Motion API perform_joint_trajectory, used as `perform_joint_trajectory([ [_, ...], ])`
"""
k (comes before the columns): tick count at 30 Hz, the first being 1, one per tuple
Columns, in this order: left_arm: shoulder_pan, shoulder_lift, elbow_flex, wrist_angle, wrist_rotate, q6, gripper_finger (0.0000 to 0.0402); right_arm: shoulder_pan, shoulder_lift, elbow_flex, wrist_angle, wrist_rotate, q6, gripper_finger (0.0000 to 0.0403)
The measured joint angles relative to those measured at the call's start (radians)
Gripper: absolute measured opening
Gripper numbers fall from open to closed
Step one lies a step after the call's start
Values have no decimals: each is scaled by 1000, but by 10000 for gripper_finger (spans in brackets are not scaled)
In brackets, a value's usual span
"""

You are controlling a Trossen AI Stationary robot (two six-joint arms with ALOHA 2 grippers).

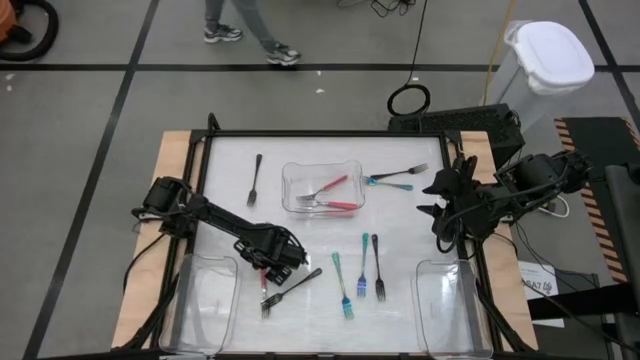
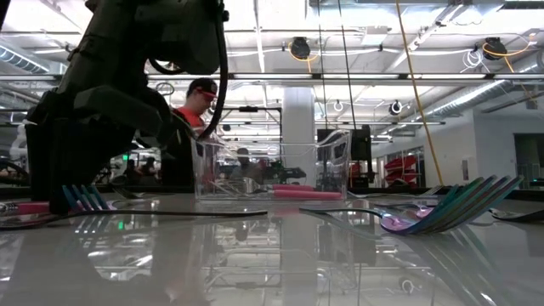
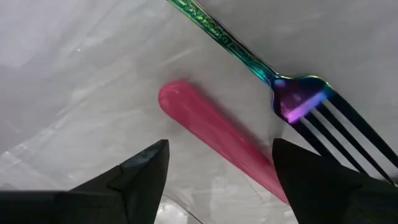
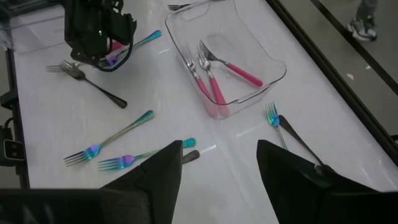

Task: Sort silverware by color (type)
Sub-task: Put the pink fork into the middle transparent bin

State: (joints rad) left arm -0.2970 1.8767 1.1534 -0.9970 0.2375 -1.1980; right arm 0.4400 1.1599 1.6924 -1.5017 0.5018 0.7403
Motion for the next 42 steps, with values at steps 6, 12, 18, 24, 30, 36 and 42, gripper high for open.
perform_joint_trajectory([
  [6, -2, 0, -1, 15, -2, 1, 285, 0, 0, 0, 0, 4, 0, 201],
  [12, 0, 0, -1, 18, -3, 6, 285, 0, 0, 0, 0, 30, 0, 201],
  [18, 1, 0, -1, 20, -22, 10, 285, 0, 0, 0, 0, 46, 0, 201],
  [24, 2, -3, -19, 34, -18, 0, 285, 0, 0, 0, 0, 48, 0, 201],
  [30, 4, -5, -68, 78, 10, -1, 285, 0, 0, 0, -1, 48, -1, 201],
  [36, 5, -4, -71, 97, 8, 0, 275, 0, 0, 0, -3, 51, -1, 201],
  [42, 4, -3, -71, 114, 3, 0, 207, 0, 0, 0, -12, 53, -3, 201],
])
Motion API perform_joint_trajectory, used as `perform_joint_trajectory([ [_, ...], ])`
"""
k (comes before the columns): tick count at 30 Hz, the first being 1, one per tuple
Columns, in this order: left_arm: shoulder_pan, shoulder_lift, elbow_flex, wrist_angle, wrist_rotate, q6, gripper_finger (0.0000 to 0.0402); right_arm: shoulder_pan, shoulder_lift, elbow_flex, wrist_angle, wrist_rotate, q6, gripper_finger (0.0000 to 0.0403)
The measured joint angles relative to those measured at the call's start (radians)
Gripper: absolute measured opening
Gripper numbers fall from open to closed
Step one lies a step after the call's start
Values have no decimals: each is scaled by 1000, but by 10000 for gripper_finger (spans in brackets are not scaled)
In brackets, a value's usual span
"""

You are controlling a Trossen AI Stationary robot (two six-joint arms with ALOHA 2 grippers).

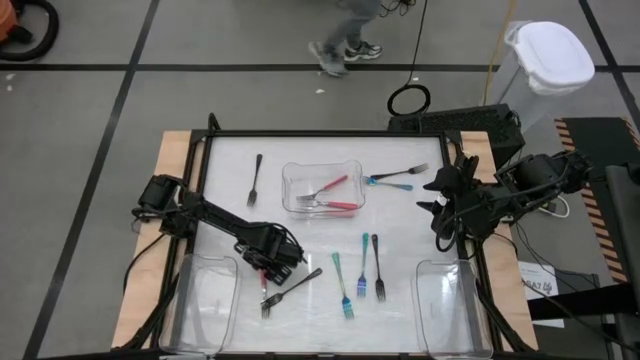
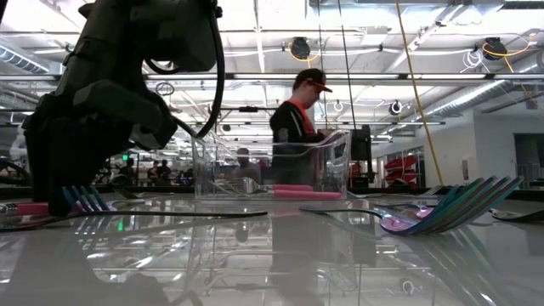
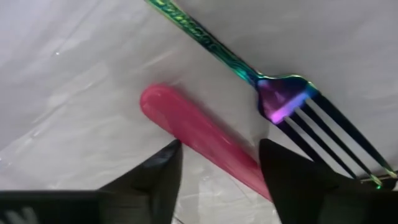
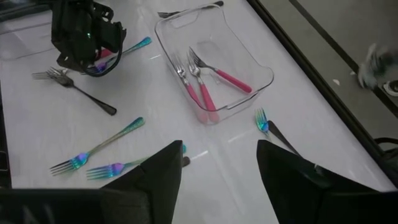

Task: Sort silverware by color (type)
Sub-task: Put the pink fork into the middle transparent bin

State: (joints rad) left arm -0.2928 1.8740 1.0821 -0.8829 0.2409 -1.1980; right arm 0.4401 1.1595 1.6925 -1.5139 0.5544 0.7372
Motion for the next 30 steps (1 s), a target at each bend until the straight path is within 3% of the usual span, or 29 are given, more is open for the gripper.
perform_joint_trajectory([
  [8, -2, 0, 0, 45, -32, -1, 92, 0, 0, 0, -3, 29, -14, 201],
  [12, 1, -1, 0, 46, -43, -9, 55, 0, 0, 0, -3, 28, -15, 201],
  [25, 2, -24, 7, 33, -56, -45, 53, 0, 0, 0, -3, 19, 8, 201],
  [30, 3, -62, 12, 19, -114, -80, 51, 0, 0, 0, -3, 18, 10, 201],
])
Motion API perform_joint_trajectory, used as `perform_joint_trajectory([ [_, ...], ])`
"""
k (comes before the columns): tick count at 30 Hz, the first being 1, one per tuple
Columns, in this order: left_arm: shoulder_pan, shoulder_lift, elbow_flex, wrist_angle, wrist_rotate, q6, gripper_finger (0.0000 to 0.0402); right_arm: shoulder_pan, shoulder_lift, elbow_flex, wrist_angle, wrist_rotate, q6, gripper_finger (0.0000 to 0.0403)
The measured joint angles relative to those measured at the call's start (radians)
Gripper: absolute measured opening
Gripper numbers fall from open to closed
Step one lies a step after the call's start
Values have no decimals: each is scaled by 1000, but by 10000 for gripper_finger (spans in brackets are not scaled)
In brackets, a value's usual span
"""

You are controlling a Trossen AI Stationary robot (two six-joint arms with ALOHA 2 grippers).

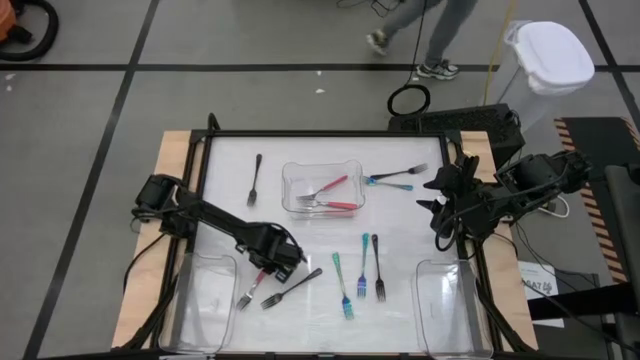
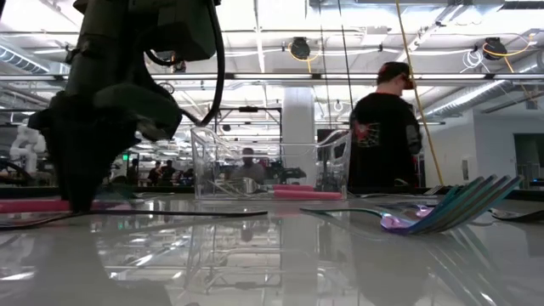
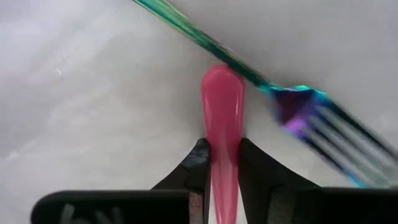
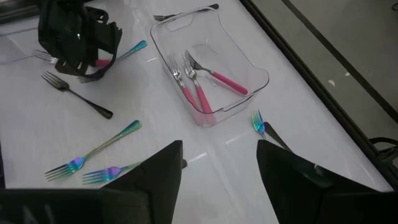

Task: Sort silverware by color (type)
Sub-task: Put the pink fork into the middle transparent bin

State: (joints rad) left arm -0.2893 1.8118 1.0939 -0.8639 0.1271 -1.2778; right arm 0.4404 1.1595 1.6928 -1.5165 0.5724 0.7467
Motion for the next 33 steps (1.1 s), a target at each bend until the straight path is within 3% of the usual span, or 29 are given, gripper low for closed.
perform_joint_trajectory([
  [13, 0, -130, 3, -14, -18, -129, 49, 0, 0, 0, 2, 0, 1, 201],
  [25, -1, -253, 5, 9, -59, -122, 49, 0, 0, 0, 8, 1, 1, 201],
  [33, -2, -340, 6, 135, -94, -73, 49, 0, 9, 0, 8, 8, 1, 201],
])
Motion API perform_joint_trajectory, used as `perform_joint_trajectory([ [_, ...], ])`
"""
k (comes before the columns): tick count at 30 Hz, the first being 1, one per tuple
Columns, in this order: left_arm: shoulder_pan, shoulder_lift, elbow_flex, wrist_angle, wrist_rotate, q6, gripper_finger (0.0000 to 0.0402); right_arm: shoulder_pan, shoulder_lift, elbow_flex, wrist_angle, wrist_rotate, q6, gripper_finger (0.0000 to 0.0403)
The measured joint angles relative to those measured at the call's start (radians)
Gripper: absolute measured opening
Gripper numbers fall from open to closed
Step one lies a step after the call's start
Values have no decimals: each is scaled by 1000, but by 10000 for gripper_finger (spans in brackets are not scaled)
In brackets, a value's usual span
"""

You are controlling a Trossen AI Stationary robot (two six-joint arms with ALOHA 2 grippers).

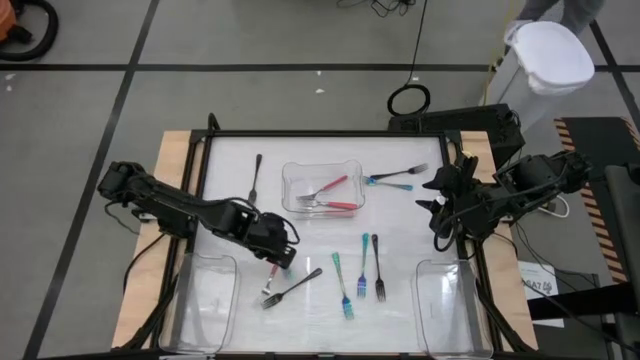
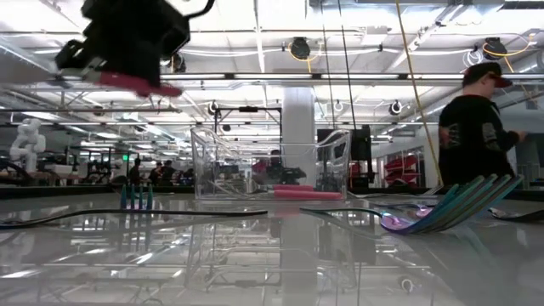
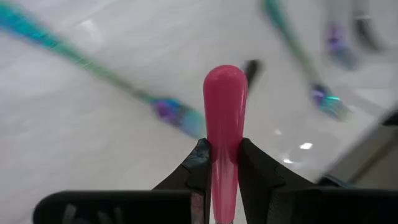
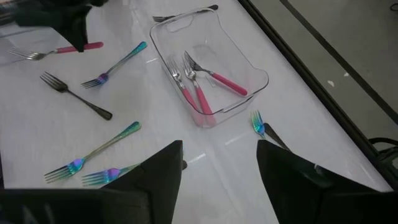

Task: Sort silverware by color (type)
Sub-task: Put the pink fork into the middle transparent bin

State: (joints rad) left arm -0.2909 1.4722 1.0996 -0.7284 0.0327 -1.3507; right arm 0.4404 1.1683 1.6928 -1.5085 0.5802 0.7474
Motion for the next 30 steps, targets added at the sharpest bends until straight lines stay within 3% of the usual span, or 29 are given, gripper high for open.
perform_joint_trajectory([
  [11, 4, -46, 2, 284, -4, 114, 49, 0, 71, 0, 121, 17, -82, 201],
  [30, 14, -46, 2, 641, 59, 234, 48, -2, 253, 0, 705, -325, -526, 201],
])
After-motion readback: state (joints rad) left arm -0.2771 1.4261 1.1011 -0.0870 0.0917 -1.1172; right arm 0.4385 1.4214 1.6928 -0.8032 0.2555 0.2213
